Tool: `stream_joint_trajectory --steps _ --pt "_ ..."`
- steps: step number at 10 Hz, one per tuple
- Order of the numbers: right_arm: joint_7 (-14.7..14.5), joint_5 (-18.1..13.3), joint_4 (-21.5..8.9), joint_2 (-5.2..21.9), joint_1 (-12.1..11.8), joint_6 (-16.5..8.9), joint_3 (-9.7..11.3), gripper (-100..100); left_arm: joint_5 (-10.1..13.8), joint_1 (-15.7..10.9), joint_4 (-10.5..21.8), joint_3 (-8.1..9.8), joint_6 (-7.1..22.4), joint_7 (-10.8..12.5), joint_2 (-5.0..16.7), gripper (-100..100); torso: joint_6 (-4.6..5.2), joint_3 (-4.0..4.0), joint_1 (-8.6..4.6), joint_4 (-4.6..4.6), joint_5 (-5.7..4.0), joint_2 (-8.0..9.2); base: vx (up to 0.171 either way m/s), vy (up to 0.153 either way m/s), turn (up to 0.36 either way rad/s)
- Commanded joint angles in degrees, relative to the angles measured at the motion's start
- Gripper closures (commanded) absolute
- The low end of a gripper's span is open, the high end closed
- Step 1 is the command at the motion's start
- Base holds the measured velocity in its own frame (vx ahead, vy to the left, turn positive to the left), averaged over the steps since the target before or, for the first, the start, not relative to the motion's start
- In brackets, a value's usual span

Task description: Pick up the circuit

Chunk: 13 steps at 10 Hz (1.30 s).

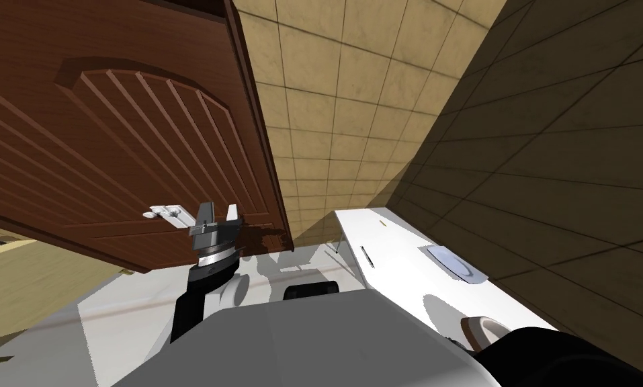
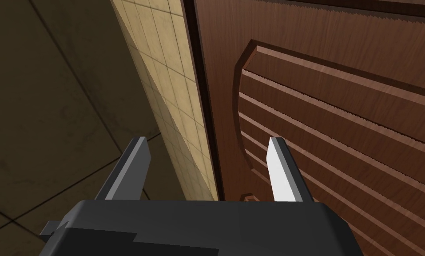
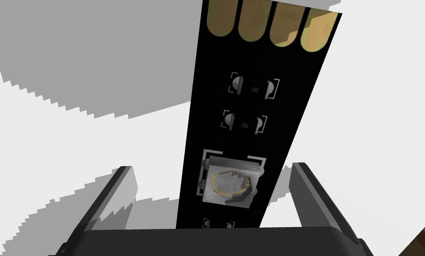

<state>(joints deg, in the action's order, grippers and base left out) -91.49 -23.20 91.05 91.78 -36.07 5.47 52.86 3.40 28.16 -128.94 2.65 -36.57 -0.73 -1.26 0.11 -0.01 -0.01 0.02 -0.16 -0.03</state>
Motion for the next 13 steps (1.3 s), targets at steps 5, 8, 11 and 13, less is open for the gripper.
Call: stream_joint_trajectory --steps 5,8,11,13 --pt "0.03 -0.03 -0.12 -0.02 -0.1 -0.07 0.07 100 0.0 0.0 0.0 0.0 0.0 0.0 0.0 0 -0.06 0.01 -0.26 0.04 -0.23 -0.03 -0.001 -0.001 0.0" --pt "-0.17 0.54 1.03 1.59 -0.11 0.22 -0.27 100 0.0 0.0 0.0 0.0 0.0 0.0 0.0 0 -0.07 0.01 -0.31 0.05 -0.24 -0.02 0.002 0.003 -0.031" --pt "-0.36 1.52 2.91 4.71 -0.18 0.85 -0.63 100 0.0 0.0 0.0 0.0 0.0 0.0 0.0 0 -0.07 0.0 -0.21 0.04 -0.21 -0.05 0.006 0.018 -0.075" --pt "-0.59 1.44 2.35 4.0 -0.67 0.95 -1.08 0 0.0 0.0 0.0 0.0 0.0 0.0 0.0 0 -0.08 0.0 -0.25 0.04 -0.23 -0.04 0.001 0.003 -0.004"
